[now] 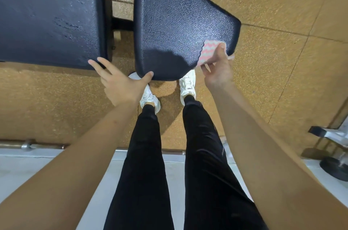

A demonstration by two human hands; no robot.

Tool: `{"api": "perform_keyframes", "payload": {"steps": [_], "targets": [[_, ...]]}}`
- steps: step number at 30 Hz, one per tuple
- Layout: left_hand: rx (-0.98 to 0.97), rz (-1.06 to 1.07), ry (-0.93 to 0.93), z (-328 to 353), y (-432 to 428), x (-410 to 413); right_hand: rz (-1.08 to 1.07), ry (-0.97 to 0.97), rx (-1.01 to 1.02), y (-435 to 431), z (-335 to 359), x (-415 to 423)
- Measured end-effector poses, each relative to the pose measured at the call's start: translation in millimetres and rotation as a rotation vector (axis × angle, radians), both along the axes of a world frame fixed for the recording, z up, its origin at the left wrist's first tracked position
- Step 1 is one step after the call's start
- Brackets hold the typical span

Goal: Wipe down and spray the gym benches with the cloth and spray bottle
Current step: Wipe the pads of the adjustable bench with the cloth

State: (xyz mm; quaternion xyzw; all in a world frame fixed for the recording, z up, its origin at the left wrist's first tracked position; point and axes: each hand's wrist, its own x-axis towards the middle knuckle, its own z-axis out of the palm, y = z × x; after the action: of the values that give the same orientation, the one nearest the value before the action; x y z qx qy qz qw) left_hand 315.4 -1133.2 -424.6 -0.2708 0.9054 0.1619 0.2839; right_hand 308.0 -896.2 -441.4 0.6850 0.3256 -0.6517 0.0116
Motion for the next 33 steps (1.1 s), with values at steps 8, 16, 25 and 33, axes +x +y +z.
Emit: {"api": "perform_keyframes", "payload": {"steps": [8,16,25,33], "targets": [[-0.018,0.023,0.012,-1,0,1,0.592,0.098,0.368,59,-11,-17],[-0.019,0.072,-0.025,7,5,-2,1.598,0.06,0.627,56,11,-100],[-0.038,0.058,-0.033,11,3,-6,1.94,0.383,0.919,-12,-21,-175],[0.039,0.076,0.029,7,-8,1,2.263,0.47,1.315,-53,-29,-121]]}}
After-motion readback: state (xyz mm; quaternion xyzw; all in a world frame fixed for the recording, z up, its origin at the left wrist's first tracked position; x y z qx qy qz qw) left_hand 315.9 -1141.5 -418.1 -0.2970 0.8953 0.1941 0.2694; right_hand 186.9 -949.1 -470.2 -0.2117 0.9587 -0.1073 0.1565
